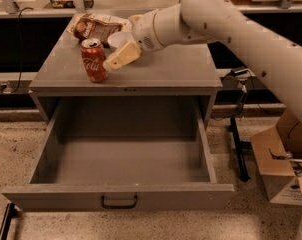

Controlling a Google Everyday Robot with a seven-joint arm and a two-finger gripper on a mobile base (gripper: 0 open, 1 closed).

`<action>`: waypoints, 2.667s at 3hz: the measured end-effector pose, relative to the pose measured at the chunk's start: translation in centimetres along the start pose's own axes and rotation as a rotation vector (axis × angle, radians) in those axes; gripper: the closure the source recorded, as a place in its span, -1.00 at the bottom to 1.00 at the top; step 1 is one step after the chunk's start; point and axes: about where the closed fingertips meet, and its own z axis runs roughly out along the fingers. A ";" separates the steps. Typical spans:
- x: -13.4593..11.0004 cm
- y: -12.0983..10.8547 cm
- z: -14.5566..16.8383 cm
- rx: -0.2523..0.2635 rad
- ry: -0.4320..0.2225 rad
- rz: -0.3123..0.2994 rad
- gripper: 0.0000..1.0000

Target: Place coke can into top drawer

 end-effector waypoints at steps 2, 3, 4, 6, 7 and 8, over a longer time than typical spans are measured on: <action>-0.7 -1.2 5.8 0.002 -0.180 0.102 -1.00; -1.5 -0.7 7.7 -0.035 -0.226 0.132 -0.80; -2.6 0.0 9.0 -0.075 -0.240 0.126 -0.41; -2.1 1.8 8.1 -0.081 -0.198 0.117 0.48; -2.1 2.0 6.1 -0.058 -0.197 0.101 0.94; -3.0 1.3 2.6 -0.004 -0.273 0.086 1.00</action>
Offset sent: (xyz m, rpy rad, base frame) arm 0.0488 0.0653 -0.0233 0.3344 0.0639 0.0103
